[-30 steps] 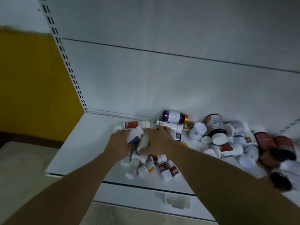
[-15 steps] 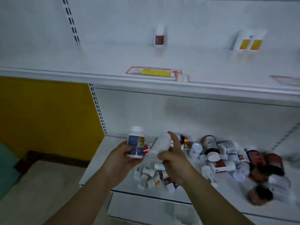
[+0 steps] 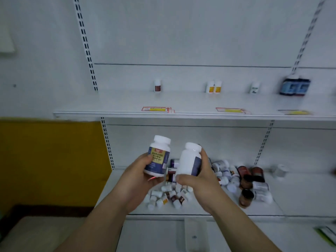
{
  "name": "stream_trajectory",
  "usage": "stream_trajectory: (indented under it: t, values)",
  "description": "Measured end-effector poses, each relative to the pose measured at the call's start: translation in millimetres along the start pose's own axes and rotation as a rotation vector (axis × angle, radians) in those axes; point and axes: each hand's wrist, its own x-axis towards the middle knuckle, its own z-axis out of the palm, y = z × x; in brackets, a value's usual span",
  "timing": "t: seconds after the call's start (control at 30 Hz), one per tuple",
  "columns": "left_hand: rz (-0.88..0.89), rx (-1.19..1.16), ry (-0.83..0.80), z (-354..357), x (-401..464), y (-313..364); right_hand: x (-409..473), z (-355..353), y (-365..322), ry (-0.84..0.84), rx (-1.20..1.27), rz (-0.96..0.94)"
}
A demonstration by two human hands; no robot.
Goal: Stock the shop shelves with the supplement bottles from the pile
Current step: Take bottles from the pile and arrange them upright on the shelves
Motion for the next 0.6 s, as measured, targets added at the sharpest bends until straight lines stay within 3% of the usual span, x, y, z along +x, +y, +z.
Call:
stream_trajectory:
  t: [0.3, 0.6]
  values:
    - [0.093, 0.102, -0.270, 124.1, -26.6, 10.7, -50.1, -90.9, -97.6, 0.122, -0.139, -0.208]
    - [0.164, 0.091, -0.496, 363.6, -25.7, -66.3, -126.0, -308.1, -187.6, 0.442, -0.072, -0.302]
